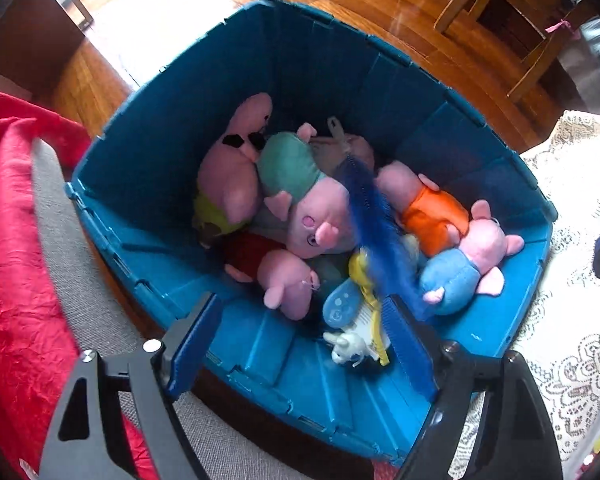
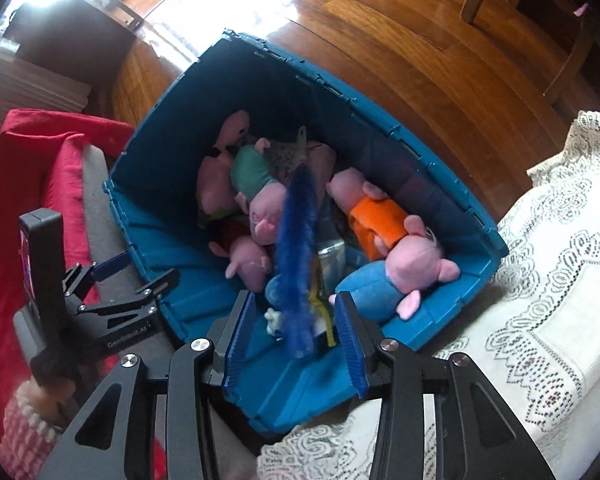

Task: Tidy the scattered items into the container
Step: 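Open the right tool to drop the blue brush into the bin, then move the right tool back over the table toward the pink tissue pack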

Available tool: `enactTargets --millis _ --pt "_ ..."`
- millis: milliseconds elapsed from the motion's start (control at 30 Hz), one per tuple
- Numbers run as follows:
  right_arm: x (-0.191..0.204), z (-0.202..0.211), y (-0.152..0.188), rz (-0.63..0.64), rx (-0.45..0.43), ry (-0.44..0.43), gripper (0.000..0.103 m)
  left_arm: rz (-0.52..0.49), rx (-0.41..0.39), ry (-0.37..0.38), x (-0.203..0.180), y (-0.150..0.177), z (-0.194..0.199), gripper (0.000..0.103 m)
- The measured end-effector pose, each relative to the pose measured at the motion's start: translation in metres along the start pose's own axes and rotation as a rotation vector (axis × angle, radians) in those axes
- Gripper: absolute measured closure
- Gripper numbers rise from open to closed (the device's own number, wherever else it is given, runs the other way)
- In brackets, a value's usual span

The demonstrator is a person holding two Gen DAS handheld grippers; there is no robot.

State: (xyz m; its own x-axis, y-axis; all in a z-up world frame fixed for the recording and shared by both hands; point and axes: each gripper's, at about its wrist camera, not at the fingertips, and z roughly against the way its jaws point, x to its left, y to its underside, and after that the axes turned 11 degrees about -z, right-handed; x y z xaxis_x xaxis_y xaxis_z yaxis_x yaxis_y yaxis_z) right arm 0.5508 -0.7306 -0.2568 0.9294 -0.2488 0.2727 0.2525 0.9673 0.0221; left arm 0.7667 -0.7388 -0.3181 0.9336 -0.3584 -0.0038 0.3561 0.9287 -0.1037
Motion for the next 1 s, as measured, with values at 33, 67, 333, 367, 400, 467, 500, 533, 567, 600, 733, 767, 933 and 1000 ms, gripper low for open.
enactTargets --millis 33,67,333,367,400,467,500,533,567,600,733,767,933,1000 --pt "0.003 -0.002 -0.001 0.002 0.004 0.01 0.046 0.0 0.007 0.009 0.001 0.001 0.0 0.021" --pt "0.006 -0.002 -0.002 0.002 0.007 0.02 0.044 0.0 0.012 0.016 0.001 0.001 0.0 0.021" --pt "0.024 0.001 -0.002 0.001 0.005 0.063 0.012 0.01 0.013 0.051 0.008 0.008 0.014 0.021" --pt "0.025 0.001 -0.001 -0.001 0.005 0.07 0.01 0.01 0.009 0.05 0.008 0.008 0.016 0.021" --pt "0.025 0.001 -0.001 -0.004 0.004 0.079 0.003 0.01 0.007 0.048 0.008 0.007 0.018 0.021" --pt "0.026 0.001 0.0 -0.009 0.005 0.093 0.0 0.009 0.004 0.044 0.008 0.006 0.021 0.021" --pt "0.025 0.001 0.001 -0.01 0.007 0.095 0.0 0.008 0.002 0.042 0.008 0.005 0.022 0.021" --pt "0.025 0.002 0.001 -0.012 0.009 0.097 0.0 0.008 0.001 0.044 0.007 0.005 0.024 0.021" --pt "0.024 0.002 0.002 -0.013 0.011 0.1 0.0 0.008 -0.001 0.045 0.007 0.004 0.025 0.021" --pt "0.024 0.003 0.003 -0.013 0.011 0.102 0.0 0.007 -0.003 0.045 0.007 0.003 0.027 0.021" --pt "0.018 0.012 0.006 -0.021 -0.003 0.105 0.0 -0.006 -0.012 0.036 0.002 0.001 0.035 0.021" --pt "0.016 0.015 0.006 -0.025 -0.008 0.105 0.0 -0.012 -0.015 0.033 0.0 0.001 0.039 0.021" --pt "0.003 0.034 0.012 -0.052 -0.037 0.098 0.0 -0.064 -0.047 0.015 -0.022 -0.005 0.064 0.021" --pt "-0.006 0.044 0.016 -0.073 -0.053 0.094 0.0 -0.073 -0.063 0.017 -0.033 -0.009 0.077 0.021"
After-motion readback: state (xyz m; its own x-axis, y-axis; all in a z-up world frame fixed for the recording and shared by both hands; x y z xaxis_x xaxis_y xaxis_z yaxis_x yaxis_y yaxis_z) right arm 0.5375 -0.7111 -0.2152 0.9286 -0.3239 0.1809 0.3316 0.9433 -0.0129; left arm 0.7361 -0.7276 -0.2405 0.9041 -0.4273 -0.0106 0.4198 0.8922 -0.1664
